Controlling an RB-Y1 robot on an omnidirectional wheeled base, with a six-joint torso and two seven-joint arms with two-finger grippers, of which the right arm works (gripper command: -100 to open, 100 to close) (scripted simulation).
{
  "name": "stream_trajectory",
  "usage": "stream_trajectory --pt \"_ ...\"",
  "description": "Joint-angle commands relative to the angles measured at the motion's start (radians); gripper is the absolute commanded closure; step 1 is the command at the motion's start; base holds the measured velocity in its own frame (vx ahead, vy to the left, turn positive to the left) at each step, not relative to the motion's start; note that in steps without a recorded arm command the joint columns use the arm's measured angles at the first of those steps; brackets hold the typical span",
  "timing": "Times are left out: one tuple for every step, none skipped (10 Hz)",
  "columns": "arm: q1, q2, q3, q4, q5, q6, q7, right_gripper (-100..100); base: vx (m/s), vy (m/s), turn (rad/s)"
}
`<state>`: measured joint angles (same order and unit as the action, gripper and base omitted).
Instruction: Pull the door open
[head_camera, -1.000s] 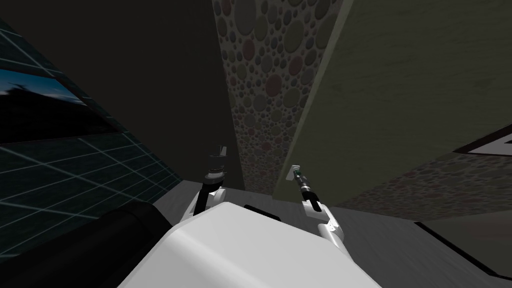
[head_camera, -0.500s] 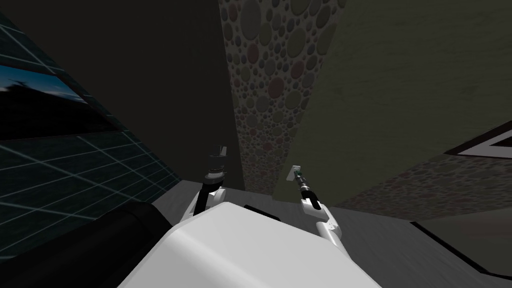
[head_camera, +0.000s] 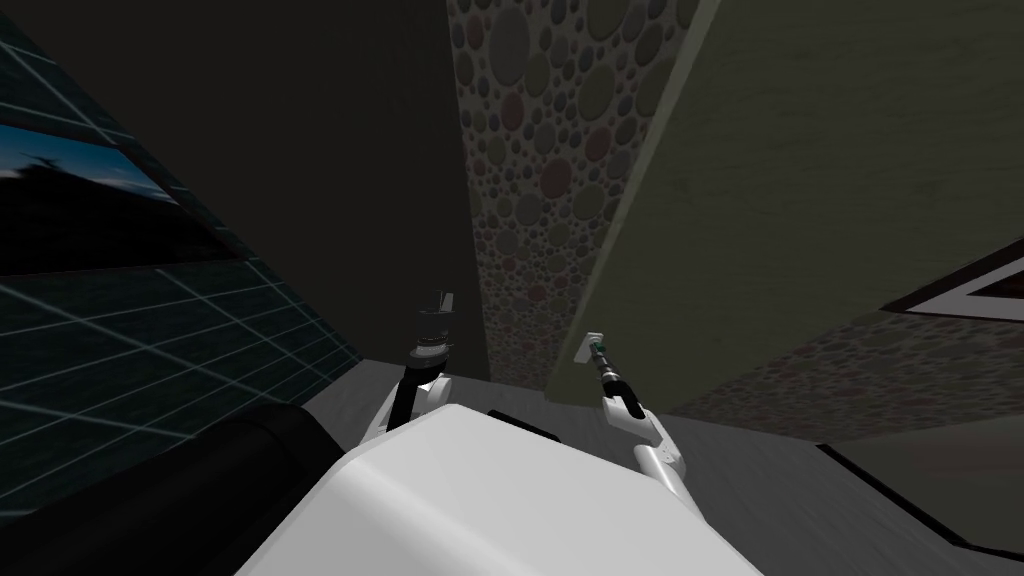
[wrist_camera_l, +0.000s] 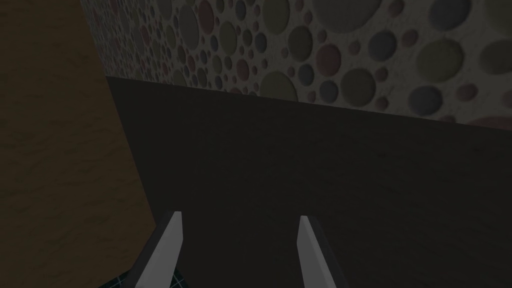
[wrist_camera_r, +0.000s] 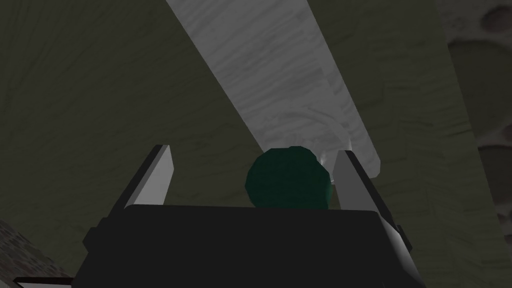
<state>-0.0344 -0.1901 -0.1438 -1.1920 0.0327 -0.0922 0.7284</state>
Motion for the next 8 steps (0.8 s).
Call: stream_trajectory --pt "-0.009 -0.027 -0.035 0.046 -0.034 -0.003 -0.005 100 -0.009 0.002 0.005" --pt "-0.009 -0.027 -0.035 0.046 -0.034 -0.003 -0.005 100 -0.015 0.006 0.022" --pt "-0.009 -0.027 -0.035 0.046 -0.034 -0.003 -0.005 100 -0.001 0.005 -0.012" --pt "-0.009 -0.027 -0.035 0.046 -0.034 -0.003 -0.005 100 0.012 0.006 -0.021" --pt "-0.009 -0.027 -0.035 0.046 -0.034 -0.003 -0.005 100 0.0 0.007 -0.018" --pt "-0.009 -0.027 -0.035 0.046 -0.034 -0.003 -0.005 100 -0.001 -0.019 0.017" --pt "-0.009 -0.027 -0.035 0.046 -0.034 -0.003 -0.005 100 0.012 -0.013 0.029" --pt "-0.009 -0.027 -0.035 0.046 -0.034 -0.003 -0.005 100 0.006 0.002 -0.01"
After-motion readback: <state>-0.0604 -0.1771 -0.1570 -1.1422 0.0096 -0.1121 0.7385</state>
